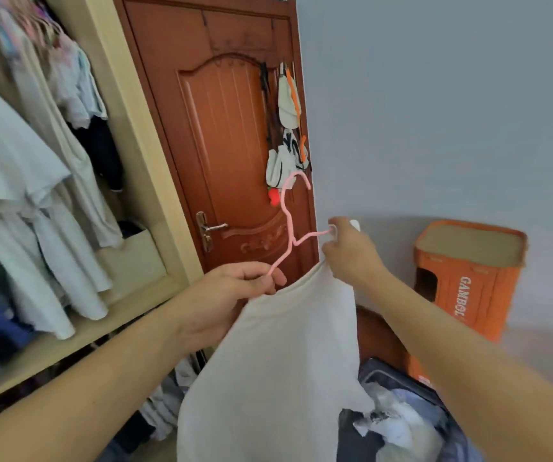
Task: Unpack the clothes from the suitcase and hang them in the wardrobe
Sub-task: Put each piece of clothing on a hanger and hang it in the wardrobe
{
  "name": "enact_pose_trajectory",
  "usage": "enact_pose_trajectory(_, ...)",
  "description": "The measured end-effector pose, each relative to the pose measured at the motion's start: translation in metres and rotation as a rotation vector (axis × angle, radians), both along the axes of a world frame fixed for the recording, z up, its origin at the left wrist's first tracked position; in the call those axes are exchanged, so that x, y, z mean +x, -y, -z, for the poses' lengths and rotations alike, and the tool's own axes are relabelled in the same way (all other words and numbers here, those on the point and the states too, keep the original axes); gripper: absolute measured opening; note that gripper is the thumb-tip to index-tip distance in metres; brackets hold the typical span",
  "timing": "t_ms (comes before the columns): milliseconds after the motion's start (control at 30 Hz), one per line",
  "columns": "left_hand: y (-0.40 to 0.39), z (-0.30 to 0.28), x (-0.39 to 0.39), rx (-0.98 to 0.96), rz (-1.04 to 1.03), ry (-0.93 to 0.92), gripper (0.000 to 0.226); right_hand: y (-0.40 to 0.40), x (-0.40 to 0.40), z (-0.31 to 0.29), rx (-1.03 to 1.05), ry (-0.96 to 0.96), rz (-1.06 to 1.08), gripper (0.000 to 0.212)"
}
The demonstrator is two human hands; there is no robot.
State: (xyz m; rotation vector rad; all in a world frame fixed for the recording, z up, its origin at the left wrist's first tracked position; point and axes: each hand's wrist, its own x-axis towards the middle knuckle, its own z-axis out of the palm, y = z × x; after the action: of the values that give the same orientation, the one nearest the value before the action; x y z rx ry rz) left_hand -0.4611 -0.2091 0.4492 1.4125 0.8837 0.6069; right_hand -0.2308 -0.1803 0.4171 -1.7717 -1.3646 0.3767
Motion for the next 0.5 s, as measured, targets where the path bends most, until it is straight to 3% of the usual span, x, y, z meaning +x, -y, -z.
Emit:
enact_pose_trajectory(67,-0.002,-0.003,-0.019,0.018,-0.061,-0.009,0.018,-0.012,-0.035,-0.008,0.090,0.121,-0.088,0.040)
enact_pose_trajectory(133,-0.005,-0.008,-0.039,0.053,-0.117,-0.055,0.018,-0.020,-0.068,-0.016,0.127,0.177,-0.228,0.040)
enact_pose_trajectory(267,-0.014,-0.016,-0.077,-0.084,-0.186,0.071,0.015,-0.039,-0.094,-0.036,-0.124,0.064,-0.311,0.055)
enact_pose_trajectory(367,-0.030,-0.022,-0.077,-0.138,-0.267,0.206,0.019,-0.024,-0.100,-0.066,-0.045,0.008,-0.353,0.033)
enact_pose_trajectory(433,-0.042,-0.031,-0.060,-0.080,-0.345,0.240,0.008,0.001,-0.101,-0.088,-0.061,-0.121,-0.554,0.039)
enact_pose_trajectory(500,-0.050,-0.041,-0.038,-0.038,-0.385,0.297,0.006,0.023,-0.096,-0.098,-0.205,-0.014,-0.701,0.047)
